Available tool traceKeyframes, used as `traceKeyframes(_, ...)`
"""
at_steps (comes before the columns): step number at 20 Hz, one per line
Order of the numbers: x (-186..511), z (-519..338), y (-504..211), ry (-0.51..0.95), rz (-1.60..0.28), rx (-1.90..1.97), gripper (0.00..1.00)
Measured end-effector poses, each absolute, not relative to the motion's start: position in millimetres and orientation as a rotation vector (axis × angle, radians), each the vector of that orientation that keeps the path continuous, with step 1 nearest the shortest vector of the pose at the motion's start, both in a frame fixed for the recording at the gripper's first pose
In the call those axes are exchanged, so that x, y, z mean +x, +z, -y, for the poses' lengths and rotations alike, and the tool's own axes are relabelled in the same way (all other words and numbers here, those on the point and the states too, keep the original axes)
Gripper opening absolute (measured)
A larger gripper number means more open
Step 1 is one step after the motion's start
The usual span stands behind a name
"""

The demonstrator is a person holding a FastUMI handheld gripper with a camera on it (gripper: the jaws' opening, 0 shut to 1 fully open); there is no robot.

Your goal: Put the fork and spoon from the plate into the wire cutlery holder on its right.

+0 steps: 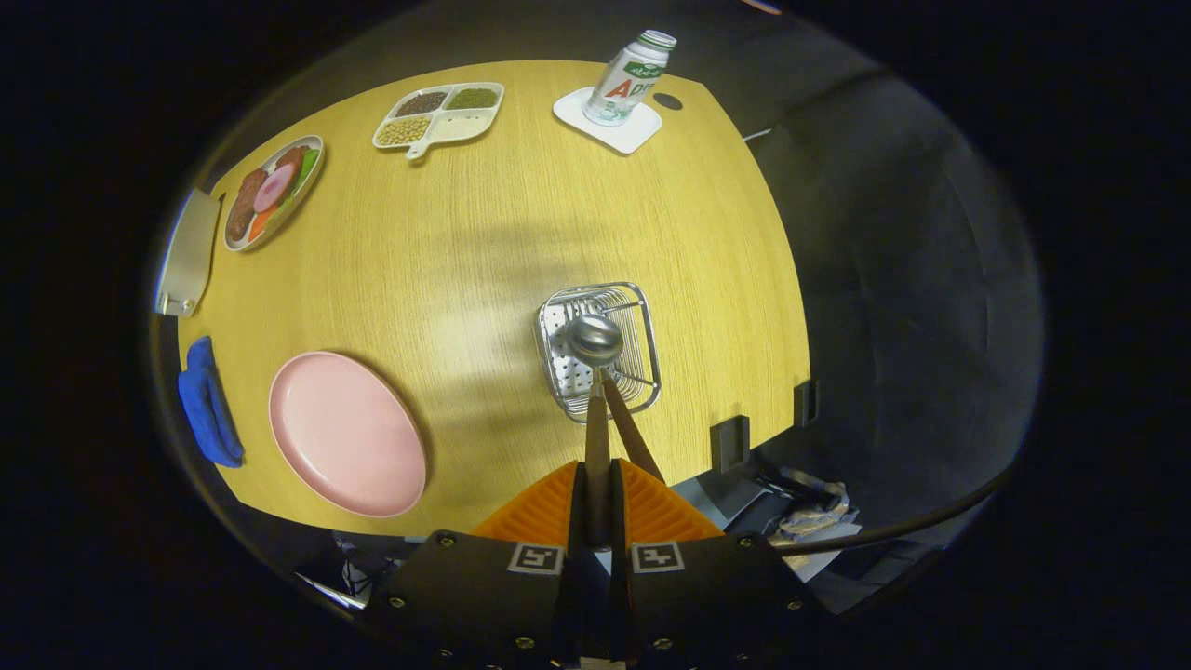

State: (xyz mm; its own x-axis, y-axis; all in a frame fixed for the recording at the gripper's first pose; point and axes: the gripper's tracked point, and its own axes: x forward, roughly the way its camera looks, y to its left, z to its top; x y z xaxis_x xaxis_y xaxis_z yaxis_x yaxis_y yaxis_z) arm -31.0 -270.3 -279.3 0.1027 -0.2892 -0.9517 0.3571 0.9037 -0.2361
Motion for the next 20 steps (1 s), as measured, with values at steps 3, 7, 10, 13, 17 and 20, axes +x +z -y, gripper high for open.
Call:
traceKeyframes(3, -35, 276, -275, -0.501, -1.392, 0.032, 0.37)
traceKeyframes(7, -25, 274, -272, -0.483, -1.351, 0.063, 0.7)
traceKeyframes(10, -25, 274, -273, -0.472, -1.35, 0.054, 0.73)
traceKeyframes(13, -22, 273, -273, -0.46, -1.341, 0.053, 0.73)
traceKeyframes(17, -18, 274, -273, -0.453, -1.325, 0.05, 0.73)
traceKeyframes(20, -4, 274, -269, -0.444, -1.241, 0.061, 0.73)
